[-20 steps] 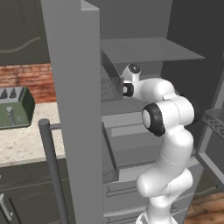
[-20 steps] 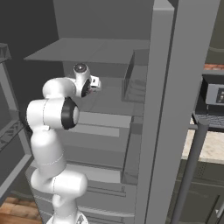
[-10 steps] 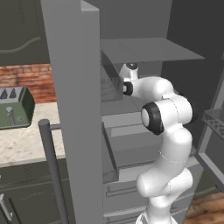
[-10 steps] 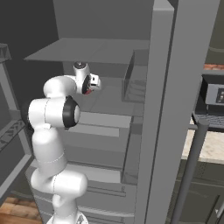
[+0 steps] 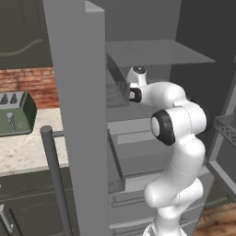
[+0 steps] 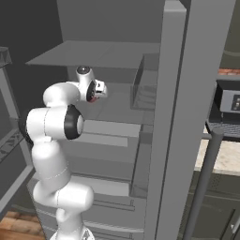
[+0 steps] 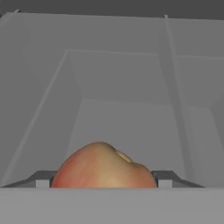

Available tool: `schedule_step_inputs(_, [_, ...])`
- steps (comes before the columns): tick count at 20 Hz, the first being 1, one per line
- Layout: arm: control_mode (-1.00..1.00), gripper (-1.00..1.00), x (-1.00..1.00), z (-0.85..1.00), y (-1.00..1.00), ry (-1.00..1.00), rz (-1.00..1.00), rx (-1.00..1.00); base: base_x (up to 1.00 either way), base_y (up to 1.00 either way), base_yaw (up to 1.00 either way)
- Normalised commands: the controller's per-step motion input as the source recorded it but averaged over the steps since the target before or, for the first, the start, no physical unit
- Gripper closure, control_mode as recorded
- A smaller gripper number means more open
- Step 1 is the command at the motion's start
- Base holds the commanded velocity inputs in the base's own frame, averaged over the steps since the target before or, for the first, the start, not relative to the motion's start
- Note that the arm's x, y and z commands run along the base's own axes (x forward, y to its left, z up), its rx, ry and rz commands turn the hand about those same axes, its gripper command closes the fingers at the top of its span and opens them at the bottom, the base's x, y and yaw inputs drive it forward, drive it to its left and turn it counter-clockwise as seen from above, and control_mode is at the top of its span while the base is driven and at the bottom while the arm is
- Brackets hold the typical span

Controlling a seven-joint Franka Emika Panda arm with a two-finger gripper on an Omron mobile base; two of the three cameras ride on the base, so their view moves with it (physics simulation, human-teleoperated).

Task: Retrieve the banana and peach from the fridge and place them into the bowl on the dining table.

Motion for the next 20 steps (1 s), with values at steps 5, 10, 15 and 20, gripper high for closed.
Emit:
schedule_step_inputs(5, [-1.00,1.00,-0.97,-0.99,-0.02,-0.04,0.00,0.00,0.00,0.00,0.00])
schedule_step_inputs(10, [-1.00,1.00,-1.00,-0.99,-0.15,-0.07,0.00,0.00,0.00,0.00,0.00])
schedule_step_inputs(15, [-1.00,1.00,-1.00,-0.37,-0.45,-0.08,0.00,0.03,0.00,0.00,0.00])
schedule_step_inputs(20, [-1.00,1.00,-1.00,0.23,-0.50,-0.02,0.00,0.06,0.00,0.00,0.00])
